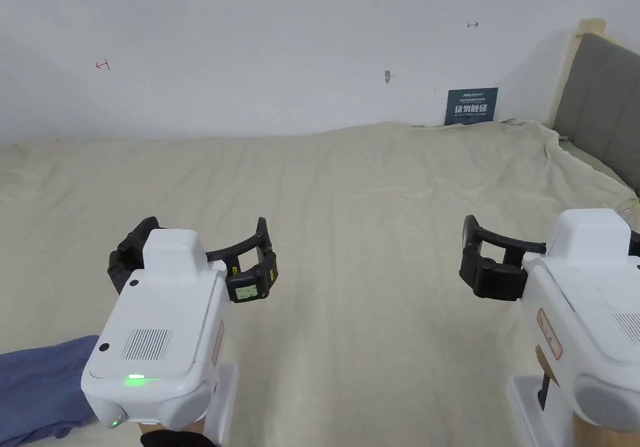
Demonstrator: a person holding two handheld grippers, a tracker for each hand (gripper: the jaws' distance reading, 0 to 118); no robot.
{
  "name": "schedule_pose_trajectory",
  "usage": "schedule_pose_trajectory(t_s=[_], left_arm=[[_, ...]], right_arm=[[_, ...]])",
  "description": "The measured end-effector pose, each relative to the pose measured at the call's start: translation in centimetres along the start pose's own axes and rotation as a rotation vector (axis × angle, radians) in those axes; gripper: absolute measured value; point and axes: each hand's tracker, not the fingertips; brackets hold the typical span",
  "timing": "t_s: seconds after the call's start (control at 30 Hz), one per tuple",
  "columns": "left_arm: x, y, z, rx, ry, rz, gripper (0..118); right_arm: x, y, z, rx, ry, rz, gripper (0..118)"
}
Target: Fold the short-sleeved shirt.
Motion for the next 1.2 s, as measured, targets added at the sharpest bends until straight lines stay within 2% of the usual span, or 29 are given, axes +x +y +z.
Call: schedule_pose_trajectory(t_s=[1.2], left_arm=[[-0.26, -0.07, -0.03, -0.001, 0.005, 0.008, 118]], right_arm=[[-0.17, 0.05, 0.15, 0.005, 0.005, 0.000, 118]])
